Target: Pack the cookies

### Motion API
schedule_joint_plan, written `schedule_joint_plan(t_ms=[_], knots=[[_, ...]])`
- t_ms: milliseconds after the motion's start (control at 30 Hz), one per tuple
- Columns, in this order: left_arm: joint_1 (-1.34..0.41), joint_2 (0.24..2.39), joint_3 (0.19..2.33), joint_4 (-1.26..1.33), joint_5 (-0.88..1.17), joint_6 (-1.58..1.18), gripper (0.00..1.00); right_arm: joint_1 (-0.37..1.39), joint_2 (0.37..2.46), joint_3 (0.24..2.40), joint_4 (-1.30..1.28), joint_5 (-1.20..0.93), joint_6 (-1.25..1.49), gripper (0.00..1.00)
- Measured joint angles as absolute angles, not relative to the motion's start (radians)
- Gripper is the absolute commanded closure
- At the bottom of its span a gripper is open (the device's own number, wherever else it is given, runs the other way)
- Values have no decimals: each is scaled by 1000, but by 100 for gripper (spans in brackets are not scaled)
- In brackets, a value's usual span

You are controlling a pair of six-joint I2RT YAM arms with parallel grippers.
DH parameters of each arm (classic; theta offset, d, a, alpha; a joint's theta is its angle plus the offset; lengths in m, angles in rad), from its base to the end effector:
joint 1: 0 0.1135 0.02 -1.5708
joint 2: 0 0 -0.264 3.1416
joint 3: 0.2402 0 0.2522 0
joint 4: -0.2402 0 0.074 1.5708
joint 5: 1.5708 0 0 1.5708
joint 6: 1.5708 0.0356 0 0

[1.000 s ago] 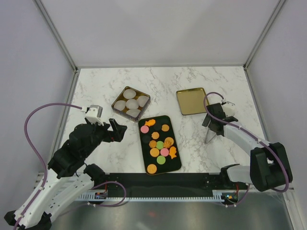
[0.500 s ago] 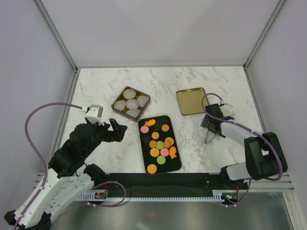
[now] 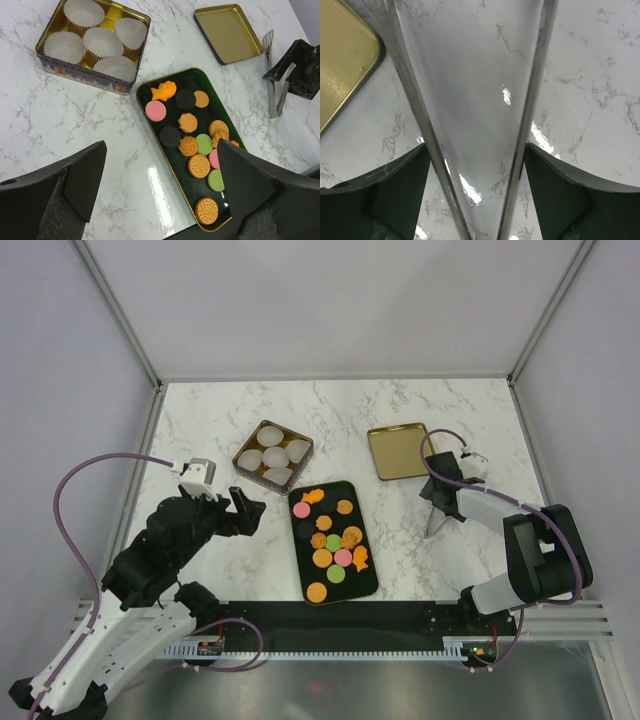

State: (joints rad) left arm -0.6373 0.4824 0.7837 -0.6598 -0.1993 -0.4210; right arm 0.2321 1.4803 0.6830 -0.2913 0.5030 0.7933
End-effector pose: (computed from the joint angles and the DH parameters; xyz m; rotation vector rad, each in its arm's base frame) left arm 0.0880 -0.0563 0.3278 0.0762 1.9549 -0.5145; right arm 0.2560 0.0429 0.1499 0.8346 2.3320 -0.2553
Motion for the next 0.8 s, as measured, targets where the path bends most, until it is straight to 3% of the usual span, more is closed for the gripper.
schedule_joint_plan(t_ms=[100, 200, 800], knots=[[-637, 482, 783, -660, -199, -421, 0, 232, 1478, 682, -288, 502, 790, 35], [-637, 482, 783, -660, -199, -421, 0, 231, 1460, 674, -298, 489, 785, 44], [-637, 482, 782, -660, -200, -421, 0, 257, 1054, 781, -577, 351, 643, 48]])
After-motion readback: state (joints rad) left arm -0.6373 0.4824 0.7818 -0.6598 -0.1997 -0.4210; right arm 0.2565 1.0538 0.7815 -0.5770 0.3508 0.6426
